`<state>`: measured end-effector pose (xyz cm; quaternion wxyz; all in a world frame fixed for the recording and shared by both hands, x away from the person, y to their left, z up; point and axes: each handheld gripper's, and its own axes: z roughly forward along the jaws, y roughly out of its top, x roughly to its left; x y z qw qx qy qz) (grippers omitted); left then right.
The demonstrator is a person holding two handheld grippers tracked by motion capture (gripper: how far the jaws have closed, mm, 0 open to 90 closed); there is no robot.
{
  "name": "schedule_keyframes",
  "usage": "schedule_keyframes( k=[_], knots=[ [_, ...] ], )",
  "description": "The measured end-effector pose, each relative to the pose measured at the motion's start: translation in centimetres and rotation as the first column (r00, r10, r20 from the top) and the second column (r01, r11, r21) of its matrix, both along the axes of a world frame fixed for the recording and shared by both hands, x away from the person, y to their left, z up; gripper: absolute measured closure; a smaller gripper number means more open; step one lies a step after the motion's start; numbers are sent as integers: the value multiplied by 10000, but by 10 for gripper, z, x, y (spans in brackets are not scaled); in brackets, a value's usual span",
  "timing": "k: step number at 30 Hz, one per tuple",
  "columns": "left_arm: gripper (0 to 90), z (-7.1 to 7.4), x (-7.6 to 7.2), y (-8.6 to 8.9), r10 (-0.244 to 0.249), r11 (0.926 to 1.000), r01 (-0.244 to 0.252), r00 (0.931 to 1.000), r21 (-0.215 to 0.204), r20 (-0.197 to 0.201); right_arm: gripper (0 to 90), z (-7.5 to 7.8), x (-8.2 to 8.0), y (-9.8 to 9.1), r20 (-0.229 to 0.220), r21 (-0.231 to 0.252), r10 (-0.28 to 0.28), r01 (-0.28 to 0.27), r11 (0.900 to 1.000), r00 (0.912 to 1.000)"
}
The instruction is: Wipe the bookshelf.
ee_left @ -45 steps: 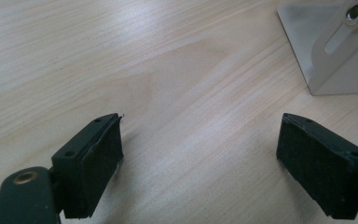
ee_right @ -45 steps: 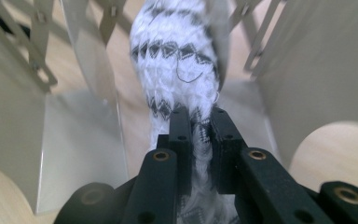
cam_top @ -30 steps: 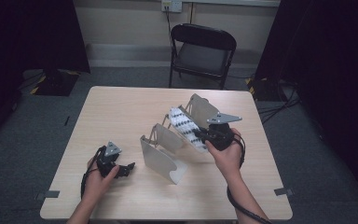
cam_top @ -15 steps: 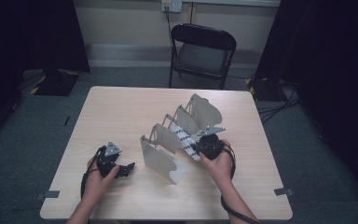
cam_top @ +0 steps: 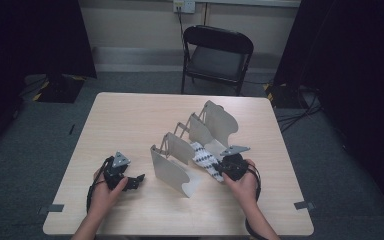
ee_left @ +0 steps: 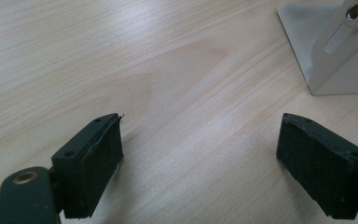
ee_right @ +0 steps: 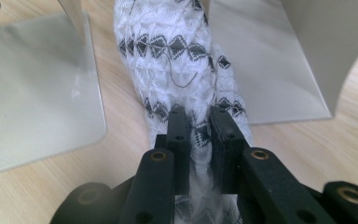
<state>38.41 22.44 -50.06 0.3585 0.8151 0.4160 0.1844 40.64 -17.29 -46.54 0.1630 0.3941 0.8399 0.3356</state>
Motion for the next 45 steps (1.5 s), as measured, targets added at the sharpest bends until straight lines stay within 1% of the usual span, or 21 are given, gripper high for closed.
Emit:
schedule_keyframes(
  k=[1, 2, 3, 10, 11, 15, 21, 25, 27, 28, 30, 31, 32, 34, 35, 37, 38, 41, 42, 44, 45],
  knots=[
    [139, 0, 0, 0, 0, 10000, 0, 10000, 0, 0, 800, 0, 0, 0, 0, 0, 0, 0, 10000, 10000],
    [139, 0, 0, 0, 1, 10000, -1, 10000, 2, 2, 799, 0, -3, -6, 17, 13, -102, 102, 9999, 9999],
    [139, 0, 0, 0, 1, 10000, -1, 10000, 2, 2, 799, 0, -3, -6, 17, 13, -102, 102, 9999, 9999],
    [139, 0, 0, 0, 1, 10000, -1, 10000, 0, 3, 795, -2, -9, -28, 76, -52, -449, 450, 9990, 9990],
    [139, 0, 0, 0, 1, 10000, -1, 10000, 0, 3, 795, -2, -9, -28, 76, -52, -449, 450, 9990, 9990],
    [139, 0, 0, 0, 2, 10000, -2, 10000, 0, 2, 794, -1, -11, -40, 62, -59, -761, 761, 9971, 9971],
    [139, 0, 0, 0, 2, 10000, -2, 10000, 0, 4, 773, -2, -8, -56, 22, -52, -1250, 1250, 9921, 9922],
    [139, 0, 0, 0, -14, 10000, 14, 10000, 3, -12, 773, -1, -3, -58, -10, -181, -1317, 1317, 9911, 9913],
    [139, 0, 0, 0, 1, 10000, -1, 10000, 1, 2, 771, -1, 0, -55, -22, -280, -1220, 1219, 9921, 9925],
    [139, 0, 0, 0, -1, 10000, 1, 10000, 2, 0, 757, -1, 4, -50, 21, -463, -1107, 1107, 9928, 9939],
    [139, 0, 0, 0, -3, 10000, 3, 10000, 2, 1, 728, -1, 9, -44, 66, -534, -1004, 1006, 9935, 9949],
    [139, 0, 0, 0, -3, 10000, 3, 10000, 2, 1, 728, -1, 9, -44, 66, -534, -1004, 1006, 9935, 9949],
    [139, 0, 0, 0, -1, 10000, 1, 10000, 3, 0, 693, -1, 15, -39, 105, -589, -949, 953, 9937, 9954],
    [139, 0, 0, 0, -1, 10000, 1, 10000, 1, 2, 671, -2, 18, -35, 71, -460, -911, 913, 9948, 9958],
    [139, 0, 0, 0, -2, 10000, 2, 10000, 0, -1, 648, -2, 17, -34, 50, -520, -910, 911, 9945, 9958],
    [139, 0, 0, 0, -5, 10000, 5, 10000, -1, -3, 571, -2, 15, -34, 147, -552, -909, 915, 9943, 9958],
    [139, 0, 0, 0, -5, 10000, 5, 10000, -1, -3, 535, -2, 13, -36, 171, -455, -913, 920, 9947, 9957],
    [139, 0, 0, 0, -3, 10000, 3, 10000, -2, -1, 514, 1, 9, -41, 164, -371, -867, 873, 9955, 9961],
    [139, 0, 0, 0, -3, 10000, 3, 10000, -1, 0, 484, 6, 3, -46, 272, -396, -957, 967, 9945, 9950],
    [139, 0, 0, 0, -3, 10000, 3, 10000, 1, 1, 474, 13, -3, -53, 421, -175, -958, 966, 9952, 9945],
    [139, 0, 0, 0, -3, 10000, 3, 10000, 1, 1, 474, 13, -3, -53, 421, -175, -958, 966, 9952, 9945]
  ],
)
